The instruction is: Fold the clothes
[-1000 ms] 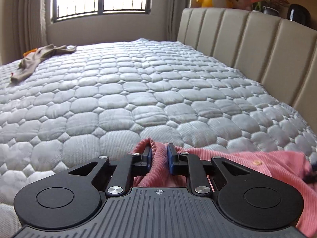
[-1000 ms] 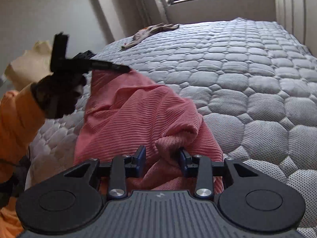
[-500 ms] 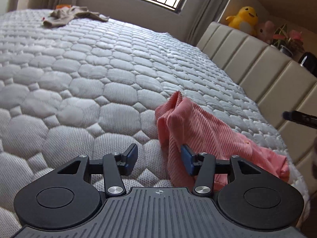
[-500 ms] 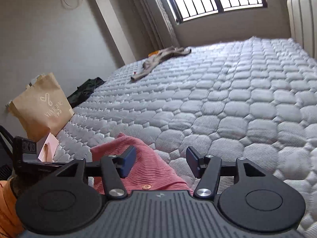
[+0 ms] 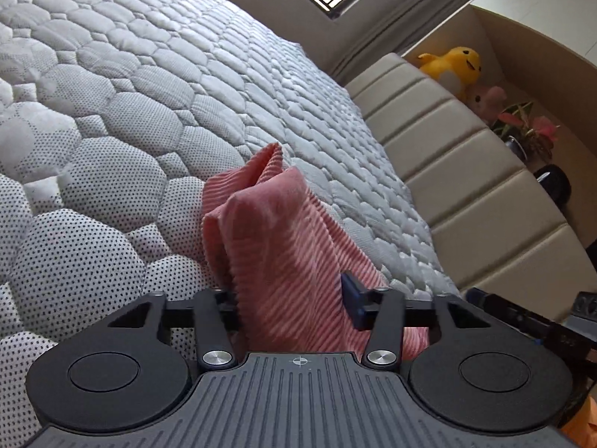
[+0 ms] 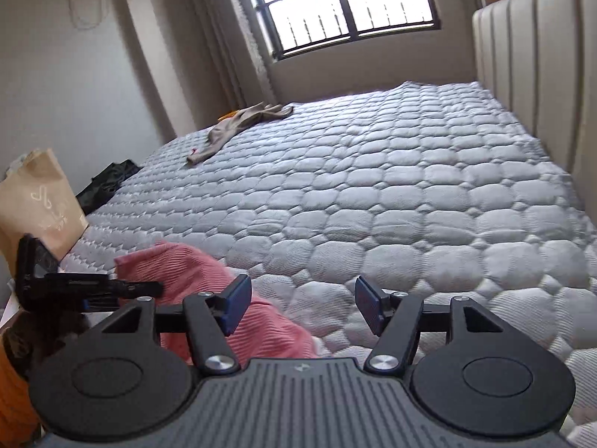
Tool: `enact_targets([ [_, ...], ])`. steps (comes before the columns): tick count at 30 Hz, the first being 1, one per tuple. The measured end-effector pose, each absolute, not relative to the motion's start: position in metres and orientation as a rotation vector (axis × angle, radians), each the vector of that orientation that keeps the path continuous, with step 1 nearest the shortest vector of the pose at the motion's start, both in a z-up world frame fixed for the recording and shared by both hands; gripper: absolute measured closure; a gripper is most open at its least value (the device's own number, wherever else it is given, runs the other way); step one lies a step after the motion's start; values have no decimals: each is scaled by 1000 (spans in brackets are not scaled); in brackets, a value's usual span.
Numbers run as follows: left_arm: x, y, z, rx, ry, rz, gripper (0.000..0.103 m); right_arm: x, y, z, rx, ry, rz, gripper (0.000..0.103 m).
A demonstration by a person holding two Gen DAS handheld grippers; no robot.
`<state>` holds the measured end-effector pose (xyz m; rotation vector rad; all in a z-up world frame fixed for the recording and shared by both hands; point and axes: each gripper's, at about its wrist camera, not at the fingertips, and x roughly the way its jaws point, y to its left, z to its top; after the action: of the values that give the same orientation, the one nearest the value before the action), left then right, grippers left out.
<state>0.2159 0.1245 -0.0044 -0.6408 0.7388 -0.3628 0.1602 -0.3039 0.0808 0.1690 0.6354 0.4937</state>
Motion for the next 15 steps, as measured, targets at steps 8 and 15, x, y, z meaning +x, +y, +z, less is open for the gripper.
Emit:
enact_targets([
  [8, 110, 153, 8, -629, 783, -296, 69, 154, -293, 63, 174, 636, 526, 41],
  [15, 76, 176, 9, -585, 764, -242, 25, 132, -227, 8, -111, 761, 594, 41],
])
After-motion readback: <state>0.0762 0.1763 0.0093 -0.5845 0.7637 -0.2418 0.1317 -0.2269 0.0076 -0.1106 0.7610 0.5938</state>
